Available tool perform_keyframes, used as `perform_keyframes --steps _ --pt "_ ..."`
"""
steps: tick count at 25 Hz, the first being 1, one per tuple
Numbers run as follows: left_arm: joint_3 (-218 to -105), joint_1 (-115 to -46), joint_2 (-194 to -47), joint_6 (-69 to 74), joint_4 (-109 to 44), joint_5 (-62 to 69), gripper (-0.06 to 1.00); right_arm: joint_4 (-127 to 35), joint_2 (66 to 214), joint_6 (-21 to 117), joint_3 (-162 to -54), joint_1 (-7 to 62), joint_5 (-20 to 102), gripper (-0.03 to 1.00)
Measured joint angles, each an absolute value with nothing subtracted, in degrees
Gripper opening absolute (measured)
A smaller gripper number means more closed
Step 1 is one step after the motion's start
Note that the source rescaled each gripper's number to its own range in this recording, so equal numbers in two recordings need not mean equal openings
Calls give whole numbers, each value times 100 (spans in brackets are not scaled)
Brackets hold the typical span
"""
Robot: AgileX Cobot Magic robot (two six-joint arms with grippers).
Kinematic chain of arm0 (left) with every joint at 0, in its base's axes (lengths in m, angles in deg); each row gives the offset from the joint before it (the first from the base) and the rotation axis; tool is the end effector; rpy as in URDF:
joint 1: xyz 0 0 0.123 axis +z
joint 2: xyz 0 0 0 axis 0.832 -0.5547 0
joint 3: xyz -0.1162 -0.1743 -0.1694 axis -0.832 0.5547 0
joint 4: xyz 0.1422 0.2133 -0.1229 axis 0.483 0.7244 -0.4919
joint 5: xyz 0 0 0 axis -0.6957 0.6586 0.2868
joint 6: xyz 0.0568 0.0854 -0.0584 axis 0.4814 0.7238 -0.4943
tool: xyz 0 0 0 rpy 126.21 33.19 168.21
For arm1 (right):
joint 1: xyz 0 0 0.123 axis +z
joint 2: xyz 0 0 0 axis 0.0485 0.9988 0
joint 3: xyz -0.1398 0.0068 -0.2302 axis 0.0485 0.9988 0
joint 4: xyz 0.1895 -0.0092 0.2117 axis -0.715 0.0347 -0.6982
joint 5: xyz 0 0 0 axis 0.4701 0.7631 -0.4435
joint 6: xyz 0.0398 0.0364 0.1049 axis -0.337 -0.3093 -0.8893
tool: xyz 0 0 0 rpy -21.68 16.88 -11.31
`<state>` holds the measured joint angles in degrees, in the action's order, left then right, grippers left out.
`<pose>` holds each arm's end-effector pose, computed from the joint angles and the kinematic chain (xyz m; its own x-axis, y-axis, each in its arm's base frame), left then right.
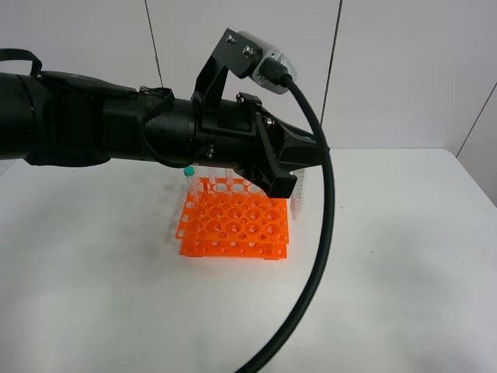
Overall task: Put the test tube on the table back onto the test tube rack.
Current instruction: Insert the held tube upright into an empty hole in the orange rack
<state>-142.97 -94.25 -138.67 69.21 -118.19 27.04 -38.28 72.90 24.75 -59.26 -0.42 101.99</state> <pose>0.2896 -0.2935 0.2482 -0.2640 0.2229 -0.9384 0.8861 0.4402 -0.1447 0.0637 -0.0036 0.2747 -0.6370 0.0445 -0.7696 0.0613 0.9981 0.0069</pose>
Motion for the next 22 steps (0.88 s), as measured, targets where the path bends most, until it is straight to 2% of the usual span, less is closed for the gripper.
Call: perform_keyframes --steps 4,22 --pt "-14195 -9425 -13867 6902 -11819 2699 0 -3828 6678 2461 -5909 -24 10211 79" --pt "-14162 -9425 -13867 6902 -11813 2648 0 -3777 6658 2434 -5907 24 10211 79"
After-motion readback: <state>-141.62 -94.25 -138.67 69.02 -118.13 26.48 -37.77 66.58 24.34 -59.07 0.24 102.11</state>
